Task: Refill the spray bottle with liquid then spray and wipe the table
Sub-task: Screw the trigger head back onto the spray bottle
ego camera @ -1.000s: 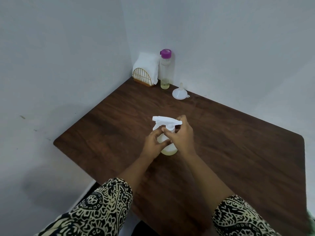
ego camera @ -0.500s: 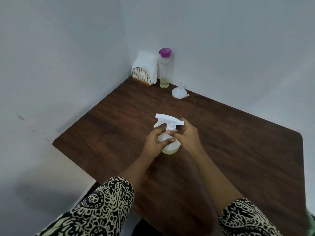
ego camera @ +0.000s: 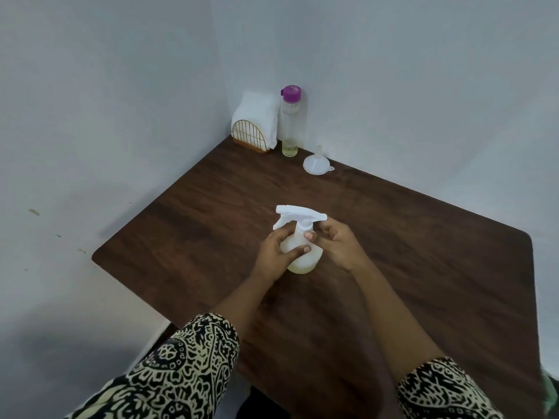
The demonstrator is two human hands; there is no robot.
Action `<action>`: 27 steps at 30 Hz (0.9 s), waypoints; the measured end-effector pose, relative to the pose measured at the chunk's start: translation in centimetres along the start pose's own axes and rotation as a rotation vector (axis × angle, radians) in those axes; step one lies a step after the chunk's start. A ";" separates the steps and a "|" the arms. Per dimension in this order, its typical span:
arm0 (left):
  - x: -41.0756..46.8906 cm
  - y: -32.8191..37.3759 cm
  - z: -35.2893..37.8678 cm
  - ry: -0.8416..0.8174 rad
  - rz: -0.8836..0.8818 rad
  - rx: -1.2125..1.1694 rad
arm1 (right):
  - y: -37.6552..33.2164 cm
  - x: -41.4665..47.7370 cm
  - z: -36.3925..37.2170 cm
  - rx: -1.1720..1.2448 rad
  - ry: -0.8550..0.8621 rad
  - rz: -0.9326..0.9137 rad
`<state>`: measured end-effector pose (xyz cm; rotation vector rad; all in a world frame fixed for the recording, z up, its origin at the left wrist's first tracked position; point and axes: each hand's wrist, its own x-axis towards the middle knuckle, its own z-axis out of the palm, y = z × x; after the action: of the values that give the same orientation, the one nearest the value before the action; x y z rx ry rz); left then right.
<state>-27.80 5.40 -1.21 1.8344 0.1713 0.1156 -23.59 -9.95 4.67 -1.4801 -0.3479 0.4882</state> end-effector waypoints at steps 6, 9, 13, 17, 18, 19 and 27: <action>-0.3 -0.3 0.1 0.002 -0.009 0.017 | -0.2 0.5 1.7 -0.255 0.270 -0.040; -0.6 0.0 0.1 -0.014 0.002 -0.016 | 0.1 0.9 2.7 -0.371 0.373 -0.078; -0.7 0.2 0.1 -0.038 -0.012 -0.049 | -0.7 0.8 1.6 -0.321 0.122 -0.012; -0.6 0.0 0.1 -0.039 -0.049 -0.055 | -1.0 0.6 0.1 -0.272 -0.080 -0.007; -0.6 -0.1 0.1 -0.035 -0.055 -0.053 | -0.9 0.6 0.1 -0.287 -0.054 -0.009; -0.6 -0.2 0.1 -0.028 -0.061 -0.048 | -0.9 0.5 0.4 -0.301 0.003 -0.009; -1.2 -0.5 1.2 0.075 0.034 0.025 | 0.1 0.7 3.4 -0.426 0.452 -0.083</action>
<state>-28.81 4.16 -2.03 1.8594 0.1950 0.2064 -24.75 -6.63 4.77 -1.9263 -0.1550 -0.0012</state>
